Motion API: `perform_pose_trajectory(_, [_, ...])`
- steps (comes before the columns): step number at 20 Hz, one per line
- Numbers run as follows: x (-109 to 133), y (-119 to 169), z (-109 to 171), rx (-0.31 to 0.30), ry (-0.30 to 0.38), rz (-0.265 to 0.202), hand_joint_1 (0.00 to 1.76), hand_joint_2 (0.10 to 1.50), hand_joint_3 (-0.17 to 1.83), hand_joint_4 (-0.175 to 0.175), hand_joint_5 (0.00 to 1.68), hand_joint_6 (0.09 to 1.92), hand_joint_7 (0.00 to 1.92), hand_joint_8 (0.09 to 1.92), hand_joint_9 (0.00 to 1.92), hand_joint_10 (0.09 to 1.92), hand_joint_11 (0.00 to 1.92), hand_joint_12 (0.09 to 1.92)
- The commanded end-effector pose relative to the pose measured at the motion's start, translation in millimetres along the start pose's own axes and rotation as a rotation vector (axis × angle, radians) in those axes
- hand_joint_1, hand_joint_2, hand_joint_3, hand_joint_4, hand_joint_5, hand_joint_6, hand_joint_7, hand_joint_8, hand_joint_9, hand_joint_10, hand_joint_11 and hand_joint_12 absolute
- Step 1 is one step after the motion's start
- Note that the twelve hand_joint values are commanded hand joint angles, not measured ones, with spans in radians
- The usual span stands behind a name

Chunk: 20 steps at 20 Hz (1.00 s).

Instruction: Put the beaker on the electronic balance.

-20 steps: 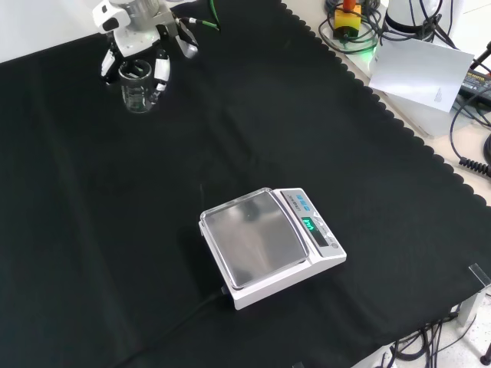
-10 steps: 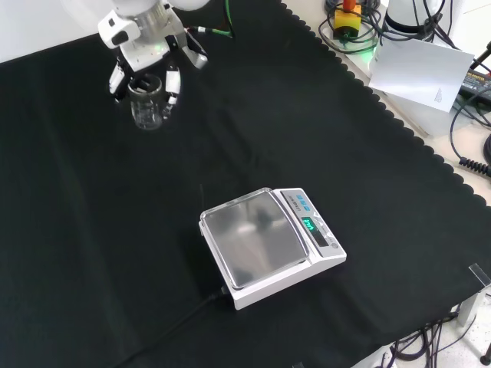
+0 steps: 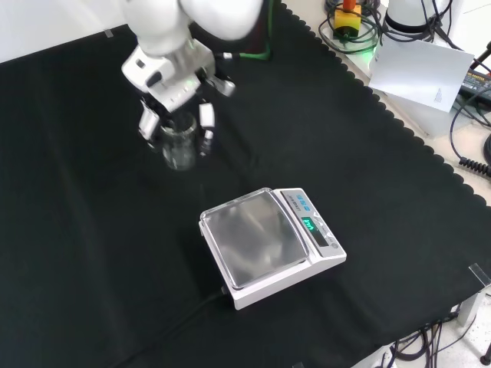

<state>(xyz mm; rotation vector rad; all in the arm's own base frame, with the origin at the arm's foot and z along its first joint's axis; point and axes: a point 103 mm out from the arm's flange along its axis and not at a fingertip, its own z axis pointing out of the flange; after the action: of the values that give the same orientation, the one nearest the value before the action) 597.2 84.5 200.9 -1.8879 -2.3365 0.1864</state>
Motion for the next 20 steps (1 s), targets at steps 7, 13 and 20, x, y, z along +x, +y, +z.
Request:
perform_pose_trajectory(7, [158,-12,32,0.075,-0.002,-0.300,1.23,0.74,0.77,0.007,0.98,1.13,1.00,1.28,1.34,0.85,1.56,0.49])
perform_pose_trajectory(13, [174,-10,42,0.097,0.004,-0.325,1.23,0.74,0.77,0.006,0.98,1.12,1.01,1.28,1.34,0.86,1.56,0.49])
perform_pose_trajectory(20, [175,-6,58,0.135,-0.013,-0.327,1.23,0.74,0.77,0.004,0.99,1.12,1.01,1.28,1.35,0.86,1.56,0.49])
